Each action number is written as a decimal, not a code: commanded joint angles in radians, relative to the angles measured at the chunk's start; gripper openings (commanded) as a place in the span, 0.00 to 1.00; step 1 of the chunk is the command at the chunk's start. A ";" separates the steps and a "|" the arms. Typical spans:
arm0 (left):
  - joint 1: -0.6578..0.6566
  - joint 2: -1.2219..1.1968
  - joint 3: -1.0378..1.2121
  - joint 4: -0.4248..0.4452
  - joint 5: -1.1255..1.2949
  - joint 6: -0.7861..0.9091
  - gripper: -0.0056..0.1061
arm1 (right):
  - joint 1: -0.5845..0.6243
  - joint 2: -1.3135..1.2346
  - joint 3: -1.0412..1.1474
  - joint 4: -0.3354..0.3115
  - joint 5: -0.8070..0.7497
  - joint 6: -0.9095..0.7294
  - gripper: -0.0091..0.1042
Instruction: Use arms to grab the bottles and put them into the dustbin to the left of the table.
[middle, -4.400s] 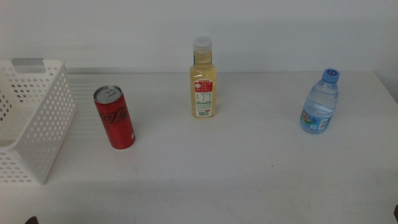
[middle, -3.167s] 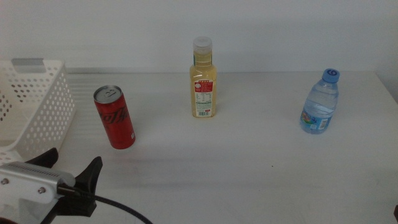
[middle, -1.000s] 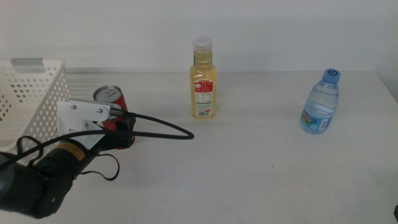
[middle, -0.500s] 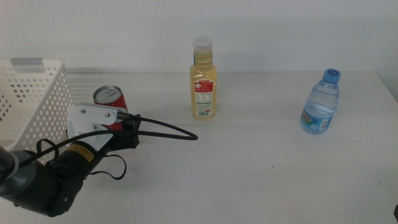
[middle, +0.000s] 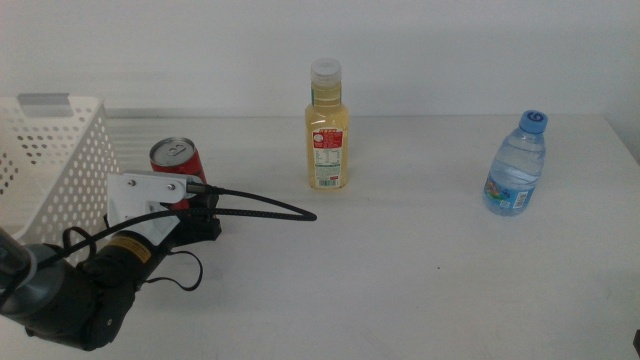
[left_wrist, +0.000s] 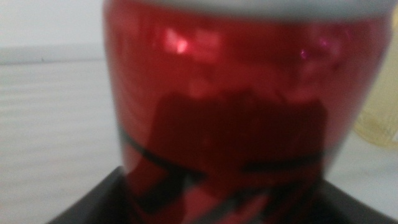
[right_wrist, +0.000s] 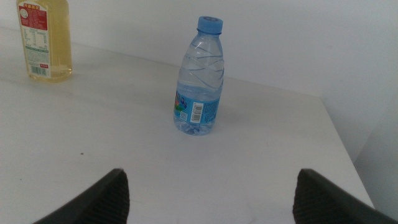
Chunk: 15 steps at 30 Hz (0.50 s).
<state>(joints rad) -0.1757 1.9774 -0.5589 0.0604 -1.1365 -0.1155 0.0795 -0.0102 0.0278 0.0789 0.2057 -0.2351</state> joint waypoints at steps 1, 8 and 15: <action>-0.001 -0.031 -0.019 -0.015 -0.179 -0.013 0.54 | -0.004 -0.027 -0.007 -0.007 -0.077 -0.004 0.70; -0.001 -0.026 -0.015 -0.014 -0.168 -0.017 0.01 | -0.004 -0.027 -0.007 -0.007 -0.077 -0.004 0.70; -0.001 -0.204 -0.009 -0.003 0.117 -0.017 0.01 | -0.004 -0.027 -0.007 -0.007 -0.077 -0.004 0.70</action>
<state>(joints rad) -0.1757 1.8624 -0.5506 0.0610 -0.9541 -0.1154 0.0795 -0.0102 0.0278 0.0789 0.2057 -0.2351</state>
